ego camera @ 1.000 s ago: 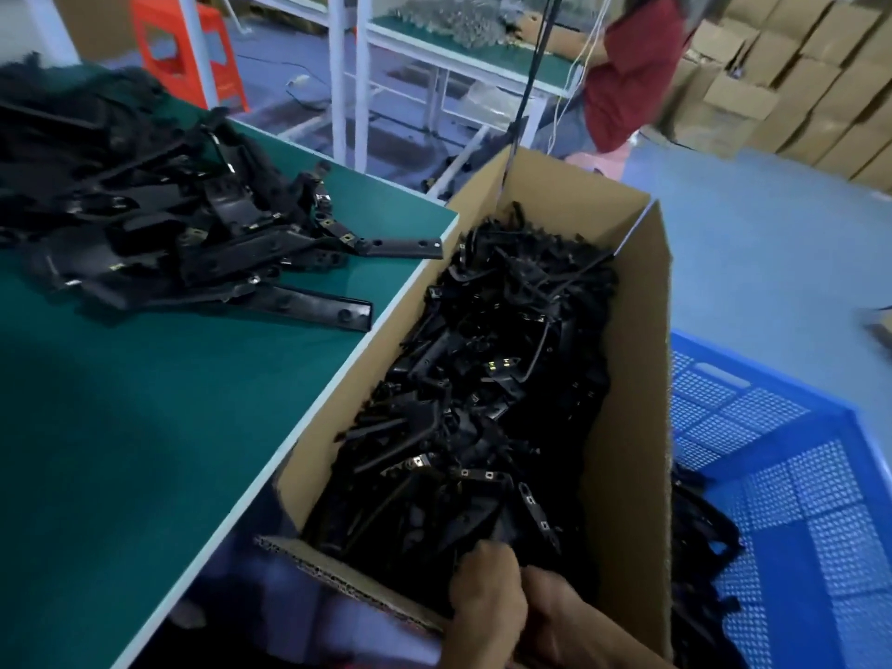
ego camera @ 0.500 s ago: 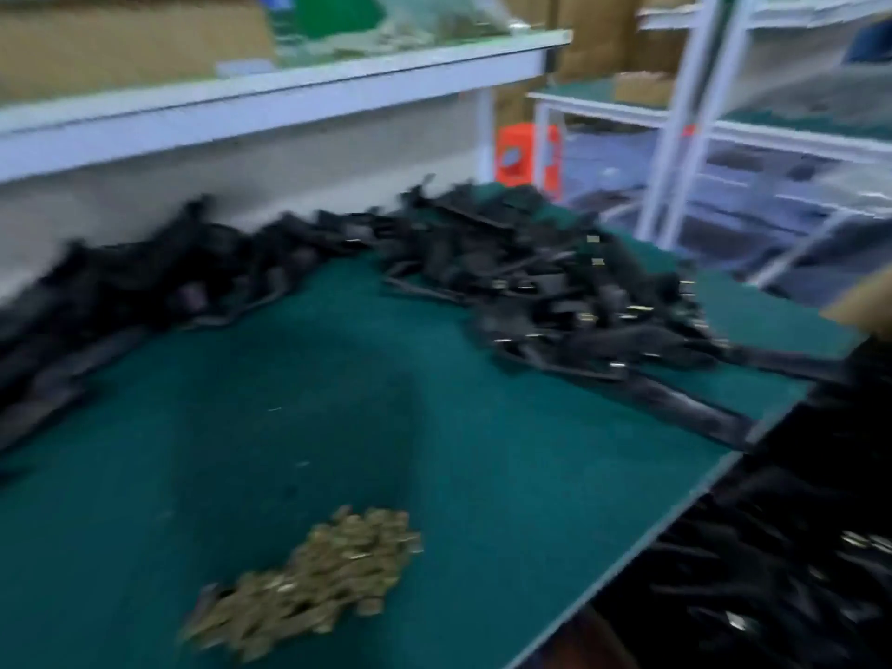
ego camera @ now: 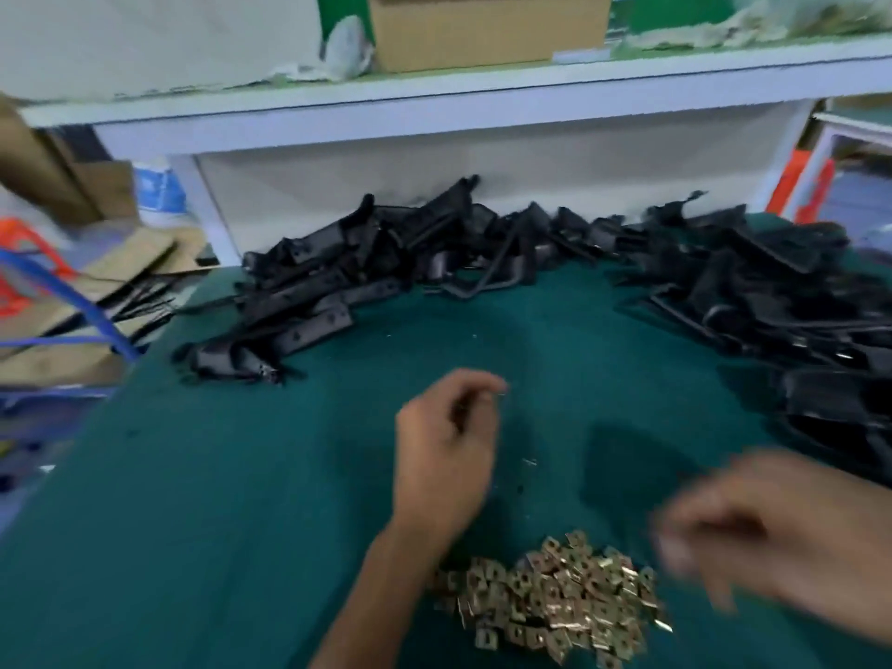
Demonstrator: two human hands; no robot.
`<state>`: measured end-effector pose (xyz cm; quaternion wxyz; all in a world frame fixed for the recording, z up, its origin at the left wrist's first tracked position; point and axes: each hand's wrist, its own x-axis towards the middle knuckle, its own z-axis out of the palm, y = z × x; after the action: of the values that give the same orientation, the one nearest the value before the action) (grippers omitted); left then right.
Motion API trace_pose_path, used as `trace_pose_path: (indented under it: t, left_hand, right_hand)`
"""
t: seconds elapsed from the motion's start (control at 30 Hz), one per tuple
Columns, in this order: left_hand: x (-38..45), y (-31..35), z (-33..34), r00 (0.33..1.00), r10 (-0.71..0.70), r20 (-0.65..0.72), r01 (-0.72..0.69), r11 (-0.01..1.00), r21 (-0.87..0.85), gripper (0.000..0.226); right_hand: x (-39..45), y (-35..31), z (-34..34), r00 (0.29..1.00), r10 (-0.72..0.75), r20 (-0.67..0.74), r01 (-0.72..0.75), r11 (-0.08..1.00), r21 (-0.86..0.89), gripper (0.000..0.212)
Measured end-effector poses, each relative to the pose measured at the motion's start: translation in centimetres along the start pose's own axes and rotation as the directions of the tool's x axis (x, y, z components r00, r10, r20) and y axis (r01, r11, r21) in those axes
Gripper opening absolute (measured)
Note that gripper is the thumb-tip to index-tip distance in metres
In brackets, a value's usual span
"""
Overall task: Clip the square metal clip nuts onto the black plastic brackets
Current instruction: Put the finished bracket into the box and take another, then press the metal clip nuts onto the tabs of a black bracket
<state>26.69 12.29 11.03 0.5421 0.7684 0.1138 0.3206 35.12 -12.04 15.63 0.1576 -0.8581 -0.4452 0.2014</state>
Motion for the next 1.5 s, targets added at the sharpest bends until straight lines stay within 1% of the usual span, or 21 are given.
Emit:
trace_pose_path:
  t: [0.03, 0.07, 0.13, 0.3, 0.4, 0.43, 0.5, 0.6, 0.63, 0.7, 0.77, 0.8, 0.87, 0.93, 1.0, 1.07, 1.17, 1.23, 1.33, 1.4, 1.5]
  left_hand:
    - [0.7, -1.3, -0.9, 0.990, -0.067, -0.120, 0.067, 0.998, -0.004, 0.023]
    - [1.5, -3.2, -2.0, 0.964, -0.137, -0.227, 0.129, 0.990, -0.049, 0.022]
    - [1.9, -5.3, -3.3, 0.924, -0.201, -0.325, 0.171, 0.978, -0.119, 0.017]
    - [3.2, -6.8, -3.5, 0.921, -0.257, -0.293, 0.174, 0.944, -0.281, 0.011]
    - [3.2, -6.8, -3.3, 0.925, -0.249, -0.286, 0.165, 0.943, -0.288, 0.011]
    - [3.1, -6.7, -3.3, 0.930, -0.238, -0.281, 0.158, 0.947, -0.279, 0.011]
    - [3.1, -6.7, -3.4, 0.928, -0.241, -0.284, 0.164, 0.949, -0.269, 0.013]
    - [3.1, -6.8, -3.2, 0.921, -0.246, -0.303, 0.167, 0.950, -0.264, 0.013]
    - [3.1, -6.7, -3.1, 0.923, -0.235, -0.303, 0.157, 0.953, -0.260, 0.013]
    - [3.0, -6.5, -3.1, 0.924, -0.207, -0.322, 0.135, 0.963, -0.232, 0.012]
    - [2.9, -6.2, -3.1, 0.918, -0.181, -0.352, 0.118, 0.974, -0.194, 0.010]
    - [2.8, -6.0, -3.0, 0.916, -0.165, -0.364, 0.107, 0.979, -0.175, 0.008]
    - [2.6, -5.5, -3.0, 0.917, -0.120, -0.382, 0.079, 0.989, -0.122, 0.009]
    - [2.3, -5.1, -2.9, 0.913, -0.029, -0.407, 0.060, 0.996, 0.062, 0.019]
    - [2.1, -4.3, -2.7, 0.908, 0.081, -0.411, 0.074, 0.935, 0.347, 0.034]
    - [1.7, -3.1, -2.4, 0.915, 0.116, -0.387, 0.089, 0.876, 0.474, 0.051]
    - [1.5, -0.9, -1.9, 0.939, 0.125, -0.319, 0.069, 0.843, 0.533, 0.062]
    - [1.7, 0.5, -1.8, 0.944, 0.118, -0.307, 0.081, 0.821, 0.565, 0.057]
    - [2.2, 1.3, -1.8, 0.935, 0.119, -0.336, 0.094, 0.827, 0.555, 0.033]
    - [2.1, 0.8, -2.1, 0.944, 0.100, -0.315, 0.097, 0.827, 0.554, 0.033]
    - [1.7, 0.4, -2.6, 0.964, 0.118, -0.240, 0.033, 0.838, 0.545, 0.042]
  right_hand:
    - [3.0, -1.7, -1.2, 0.999, 0.026, -0.031, -0.024, 0.997, 0.069, 0.023]
    - [6.4, -1.9, -1.8, 0.992, 0.033, -0.121, -0.021, 0.995, 0.102, 0.015]
    - [14.2, -2.0, -2.5, 0.962, 0.005, -0.275, -0.009, 1.000, -0.014, 0.030]
    - [28.4, -2.4, -2.6, 0.916, 0.024, -0.400, -0.168, 0.929, -0.331, 0.079]
    - [33.6, -1.5, -2.3, 0.918, 0.044, -0.393, -0.209, 0.897, -0.390, 0.090]
    - [34.7, -1.0, -2.2, 0.921, 0.060, -0.384, -0.224, 0.891, -0.396, 0.084]
    - [35.8, -0.3, -1.9, 0.916, 0.059, -0.397, -0.239, 0.875, -0.422, 0.058]
    - [35.5, 0.4, -2.1, 0.880, -0.059, -0.471, -0.205, 0.848, -0.489, 0.019]
    - [35.0, 0.3, -2.6, 0.845, -0.117, -0.521, -0.183, 0.853, -0.488, 0.014]
    - [33.7, -0.2, -3.7, 0.734, -0.221, -0.642, -0.088, 0.907, -0.413, 0.018]
    - [31.8, -1.4, -5.0, 0.608, -0.220, -0.763, 0.107, 0.975, -0.195, 0.021]
    - [30.5, -2.3, -5.5, 0.571, -0.155, -0.806, 0.228, 0.973, -0.026, 0.017]
    - [27.4, -4.4, -5.6, 0.594, -0.018, -0.805, 0.435, 0.848, 0.302, 0.011]
    - [24.3, -6.5, -4.1, 0.656, 0.017, -0.755, 0.548, 0.677, 0.491, 0.013]
    - [21.5, -7.9, -2.0, 0.715, 0.035, -0.698, 0.546, 0.596, 0.589, 0.014]
    - [19.4, -8.7, 0.4, 0.770, 0.053, -0.636, 0.513, 0.543, 0.665, 0.009]
    - [16.8, -9.5, 3.7, 0.852, 0.047, -0.522, 0.442, 0.471, 0.763, 0.011]
    - [15.5, -10.0, 5.3, 0.882, 0.007, -0.472, 0.420, 0.444, 0.791, 0.016]
    - [14.6, -10.3, 6.2, 0.905, 0.028, -0.425, 0.377, 0.416, 0.828, 0.021]
    - [14.2, -10.0, 5.9, 0.919, 0.032, -0.392, 0.347, 0.402, 0.847, 0.021]
    - [13.3, -9.3, 5.2, 0.928, -0.049, -0.369, 0.362, 0.348, 0.865, 0.020]
